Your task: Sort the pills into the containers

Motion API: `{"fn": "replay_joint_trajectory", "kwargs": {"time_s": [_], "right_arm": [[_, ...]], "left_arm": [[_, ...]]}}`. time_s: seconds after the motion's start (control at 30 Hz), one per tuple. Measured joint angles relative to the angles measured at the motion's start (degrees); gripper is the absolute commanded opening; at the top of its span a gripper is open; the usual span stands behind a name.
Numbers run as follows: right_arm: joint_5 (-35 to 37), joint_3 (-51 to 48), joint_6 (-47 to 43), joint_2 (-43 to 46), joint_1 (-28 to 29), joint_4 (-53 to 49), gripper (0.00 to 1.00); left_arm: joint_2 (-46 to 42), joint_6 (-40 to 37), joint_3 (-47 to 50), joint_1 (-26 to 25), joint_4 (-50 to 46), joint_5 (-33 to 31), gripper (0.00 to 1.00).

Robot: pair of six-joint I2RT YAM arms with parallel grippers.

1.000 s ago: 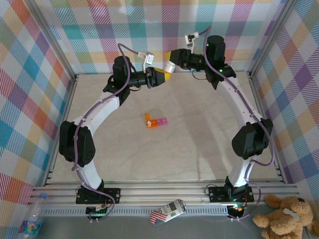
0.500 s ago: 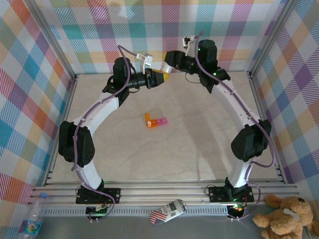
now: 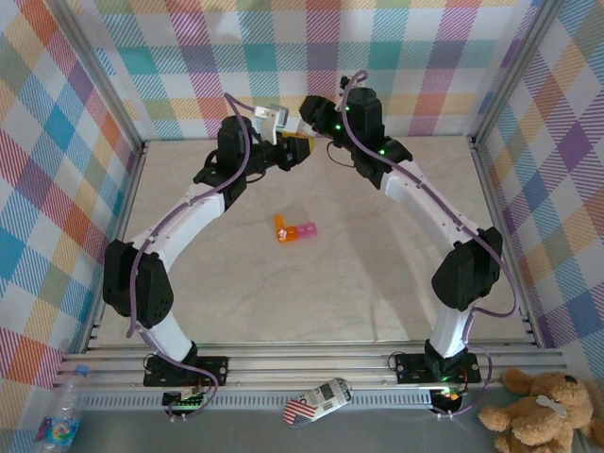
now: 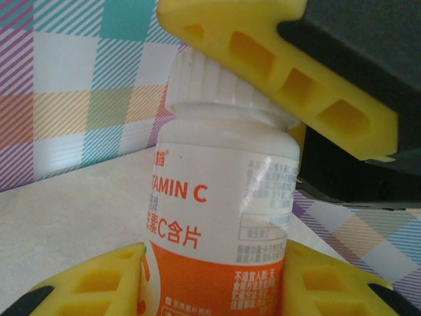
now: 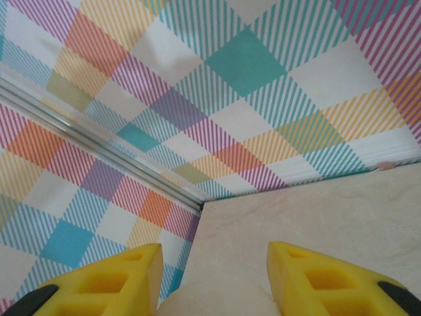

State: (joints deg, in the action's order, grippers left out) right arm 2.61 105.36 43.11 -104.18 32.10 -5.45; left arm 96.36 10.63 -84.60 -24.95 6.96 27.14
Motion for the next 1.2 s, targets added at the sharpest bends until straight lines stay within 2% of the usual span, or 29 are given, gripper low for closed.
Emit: {"fn": "replay_joint_trajectory", "kwargs": {"time_s": [0.1, 0.17, 0.3, 0.4, 0.77, 1.0, 1.2], "right_arm": [[0.6, 0.3, -0.1, -0.1, 0.1, -0.5, 0.51], [-0.4, 1.0, 0.2, -0.2, 0.1, -1.7, 0.64], [-6.6, 1.7, 0.0, -0.1, -0.3, -4.5, 0.82], [-11.3, 1.7, -0.4, 0.1, -1.9, -5.8, 0.89], [-27.8, -4.0, -2.1, 5.4, -13.9, -2.8, 0.9], [-39.5, -1.0, -2.4, 2.3, -14.1, 0.4, 0.86], [-43.8, 1.9, -2.4, -0.9, -13.5, 0.9, 0.81]], "left_arm": [[0.0, 0.0, 0.0, 0.0, -0.1, -0.3, 0.0], [0.0, 0.3, 0.0, 0.0, 0.7, -0.7, 0.0], [0.4, 1.9, 0.0, 0.5, 4.0, -0.7, 0.0], [0.9, 3.1, 0.0, 1.2, 5.6, 0.7, 0.0], [4.5, 8.2, -1.4, 3.8, 8.3, 12.7, 0.0], [5.2, 10.5, -2.8, 3.8, 8.9, 20.4, 0.0], [5.6, 11.4, -3.0, 3.8, 9.4, 23.4, 0.0]]}}
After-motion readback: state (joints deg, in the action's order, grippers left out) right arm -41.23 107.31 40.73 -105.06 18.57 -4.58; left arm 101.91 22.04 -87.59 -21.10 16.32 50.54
